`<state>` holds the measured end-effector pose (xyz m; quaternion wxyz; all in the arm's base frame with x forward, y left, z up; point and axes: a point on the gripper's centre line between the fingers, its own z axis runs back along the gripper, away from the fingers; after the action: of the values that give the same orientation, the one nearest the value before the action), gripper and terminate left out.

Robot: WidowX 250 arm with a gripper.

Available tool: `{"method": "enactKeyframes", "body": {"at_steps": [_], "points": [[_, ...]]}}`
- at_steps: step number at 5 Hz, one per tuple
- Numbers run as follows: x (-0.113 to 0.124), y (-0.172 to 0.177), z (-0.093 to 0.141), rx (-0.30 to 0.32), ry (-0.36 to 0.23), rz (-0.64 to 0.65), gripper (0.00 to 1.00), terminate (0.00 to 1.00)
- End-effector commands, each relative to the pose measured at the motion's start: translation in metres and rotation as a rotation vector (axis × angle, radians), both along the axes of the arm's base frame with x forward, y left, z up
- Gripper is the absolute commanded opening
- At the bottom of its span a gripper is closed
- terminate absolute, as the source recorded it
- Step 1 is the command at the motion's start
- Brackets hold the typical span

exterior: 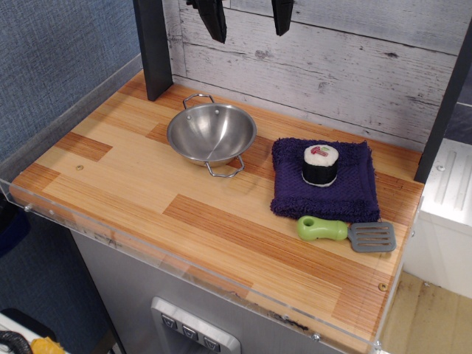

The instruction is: Move the sushi and put inside of the pot.

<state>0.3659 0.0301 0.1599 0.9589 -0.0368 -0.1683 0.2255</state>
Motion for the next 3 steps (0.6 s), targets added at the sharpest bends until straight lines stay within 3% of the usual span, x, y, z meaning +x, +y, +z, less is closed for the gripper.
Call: {"method": "enactKeyframes", "body": {"at_steps": [1, 3], "points": [[0.0, 0.0, 0.0, 0.0, 0.0, 0.0, 1.0, 0.0], [-0.007, -0.031, -0.022, 0.015, 0.021, -0.098, 1.0, 0.0]]}}
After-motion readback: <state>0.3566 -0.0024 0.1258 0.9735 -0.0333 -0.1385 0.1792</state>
